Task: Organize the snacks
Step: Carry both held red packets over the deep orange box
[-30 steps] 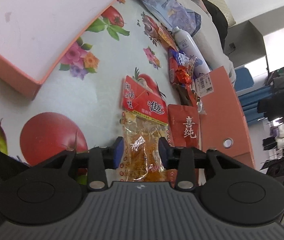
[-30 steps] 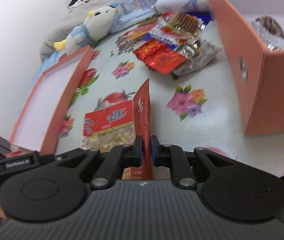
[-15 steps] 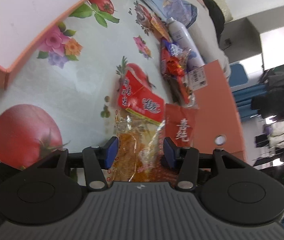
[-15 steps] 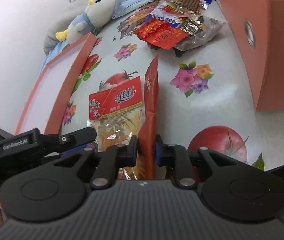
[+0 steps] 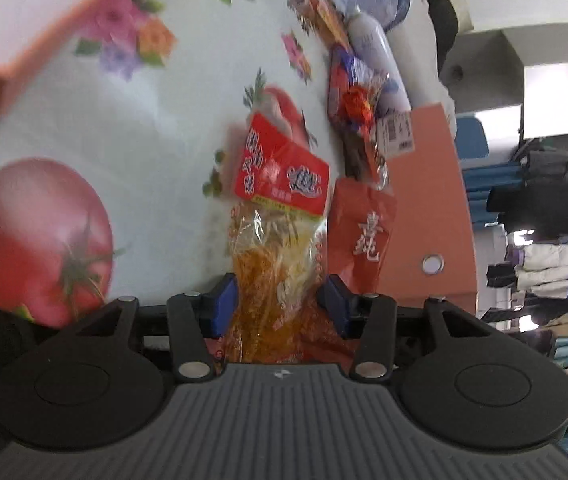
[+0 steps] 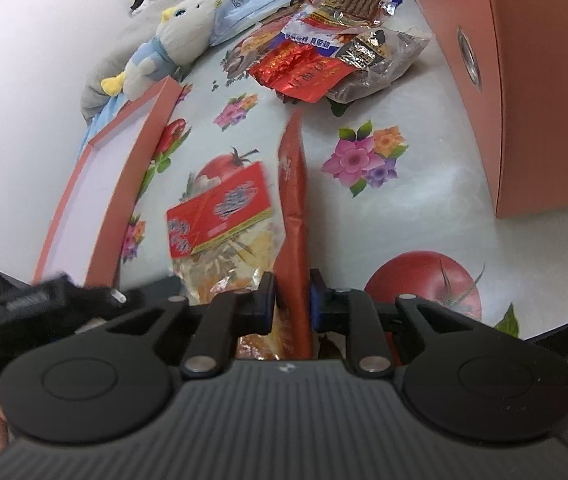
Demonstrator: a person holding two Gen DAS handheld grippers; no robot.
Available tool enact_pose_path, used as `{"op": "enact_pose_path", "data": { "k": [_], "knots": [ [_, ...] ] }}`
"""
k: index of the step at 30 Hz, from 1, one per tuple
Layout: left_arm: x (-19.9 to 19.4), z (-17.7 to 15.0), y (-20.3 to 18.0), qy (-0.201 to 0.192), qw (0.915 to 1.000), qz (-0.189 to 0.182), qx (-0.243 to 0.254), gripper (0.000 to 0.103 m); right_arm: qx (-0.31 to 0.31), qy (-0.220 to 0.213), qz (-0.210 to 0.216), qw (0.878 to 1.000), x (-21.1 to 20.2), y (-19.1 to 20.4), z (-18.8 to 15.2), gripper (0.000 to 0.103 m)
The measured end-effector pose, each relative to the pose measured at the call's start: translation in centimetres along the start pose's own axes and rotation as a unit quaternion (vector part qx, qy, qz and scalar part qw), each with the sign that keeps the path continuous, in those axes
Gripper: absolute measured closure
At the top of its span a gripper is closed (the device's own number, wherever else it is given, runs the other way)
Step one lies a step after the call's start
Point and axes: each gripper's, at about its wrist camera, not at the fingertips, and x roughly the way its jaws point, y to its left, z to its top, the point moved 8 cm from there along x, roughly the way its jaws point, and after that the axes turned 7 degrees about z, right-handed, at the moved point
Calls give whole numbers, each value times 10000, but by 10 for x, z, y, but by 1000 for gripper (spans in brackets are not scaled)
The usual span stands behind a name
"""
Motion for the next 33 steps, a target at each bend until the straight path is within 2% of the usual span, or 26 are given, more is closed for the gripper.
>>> {"op": "enact_pose_path", "data": {
  "k": [6, 9, 12, 13, 16, 18, 22, 33],
  "knots": [
    [6, -2, -11, -129, 9982, 518, 277, 50, -144, 9, -120, 9998, 1, 1, -2, 83],
    [9, -2, -13, -209, 9954, 817, 466, 55, -169, 20, -175, 9997, 1, 1, -3, 83],
    [14, -4, -15, -300, 9892, 1253, 698, 67, -264, 9, -271, 9993, -1, 3, -3, 83],
    [17, -4, -15, -332, 9863, 1405, 798, 75, -298, 1, -311, 9991, -1, 3, -3, 82],
    [18, -4, -17, -398, 9805, 1625, 1033, 78, -378, 13, -374, 9986, -1, 5, -3, 82],
    [19, -7, -23, -503, 9716, 1790, 1463, 80, -409, 26, -400, 9984, -1, 6, -4, 82],
    [16, -12, -31, -708, 9636, 1858, 1785, 84, -503, 36, -470, 9976, -4, 9, -5, 83],
    [-14, 4, -72, -1017, 9706, 1430, 1648, 87, -930, -373, -388, 9942, -37, 38, 29, 83]
  ]
}}
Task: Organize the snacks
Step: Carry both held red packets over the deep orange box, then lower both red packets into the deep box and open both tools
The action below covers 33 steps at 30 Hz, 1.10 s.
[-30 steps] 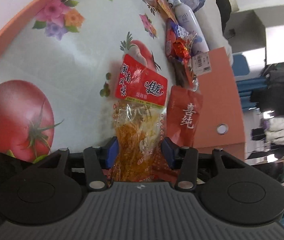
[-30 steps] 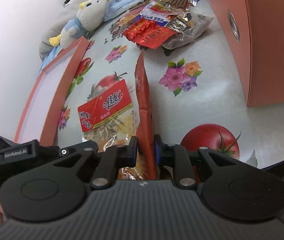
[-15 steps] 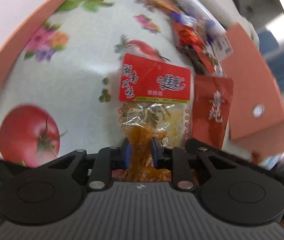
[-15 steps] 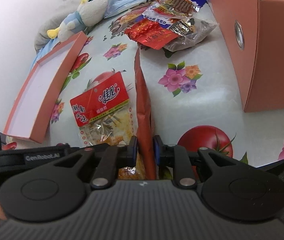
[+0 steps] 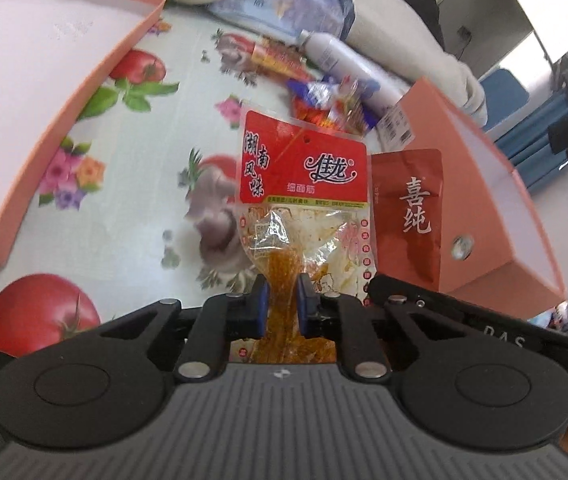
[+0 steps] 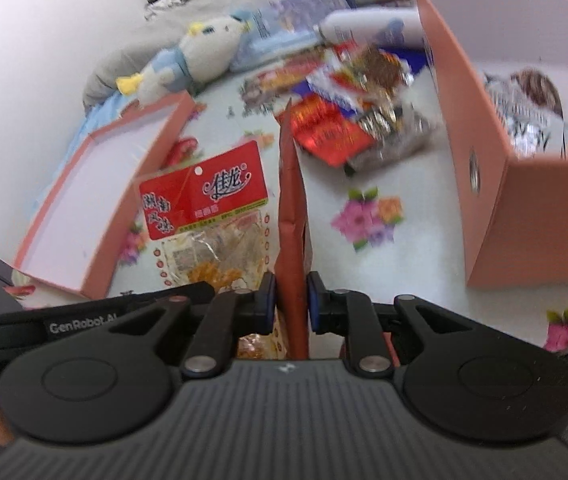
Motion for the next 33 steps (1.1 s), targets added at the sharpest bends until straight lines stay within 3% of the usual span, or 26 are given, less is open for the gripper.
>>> {"op": "enact_pose_path", "data": {
  "k": [8, 21, 33],
  "knots": [
    [-36, 48, -33, -220, 9993, -305, 48, 87, -283, -449, 2, 9986, -35, 16, 48, 83],
    [-58, 135, -138, -465, 9934, -530, 909, 87, -252, -966, -415, 9941, -89, -6, 140, 83],
    [-36, 157, -239, -281, 9862, -863, 1382, 87, -272, -1123, -1088, 9873, -128, -64, 179, 83]
  ]
}}
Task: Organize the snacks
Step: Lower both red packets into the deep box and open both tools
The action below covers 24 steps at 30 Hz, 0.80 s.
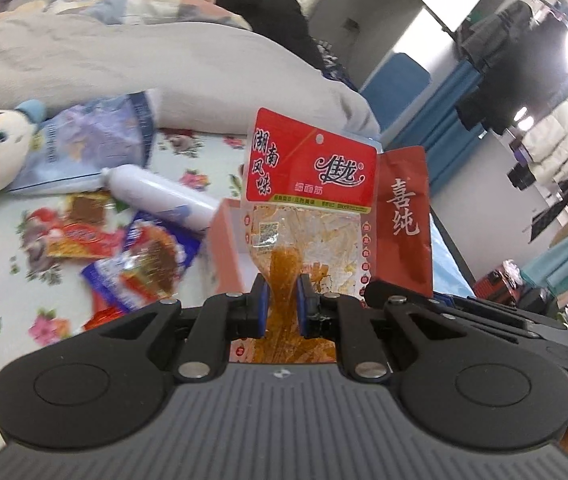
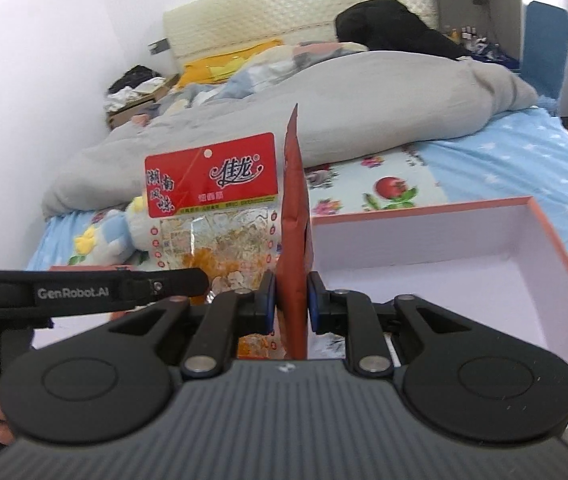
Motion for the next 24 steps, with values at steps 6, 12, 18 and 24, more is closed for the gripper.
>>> {"op": "enact_pose_path", "data": {
  "k": [6, 12, 18, 24],
  "knots": [
    [35, 3, -29, 226, 9997, -12, 97, 87, -125, 126, -356, 9992, 3, -36, -3, 84],
    [81, -6, -46, 501, 9981, 153, 333, 87, -119, 256, -542, 9981, 10, -66, -15, 85],
    [117, -23, -48, 733, 9948, 420, 565, 87, 102, 536, -595, 9967, 31, -90, -39, 84],
    [134, -34, -32, 955, 9914, 699, 567, 73, 193, 749, -599, 9952, 39, -105, -54, 82]
  ]
}}
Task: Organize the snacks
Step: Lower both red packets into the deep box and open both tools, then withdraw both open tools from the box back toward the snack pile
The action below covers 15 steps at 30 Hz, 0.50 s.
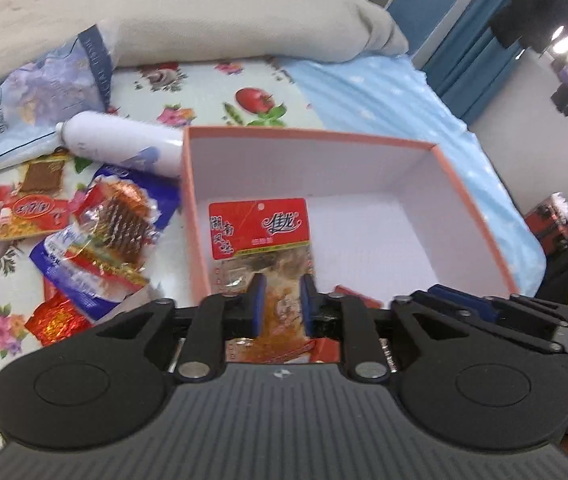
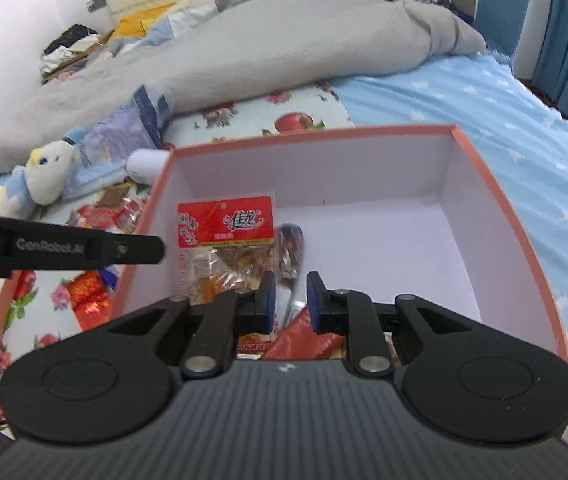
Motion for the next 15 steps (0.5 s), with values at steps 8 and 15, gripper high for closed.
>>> {"op": "enact_pose_path", "data": {
  "k": [8, 15],
  "knots": [
    [-28, -1, 6, -365, 9991, 65, 188, 57, -113, -196, -9, 9997, -17, 5, 6, 34],
    [-82, -1, 18, -751, 9971, 39, 86, 57, -10, -446, -198, 9988, -44, 24, 16, 27]
  ]
}}
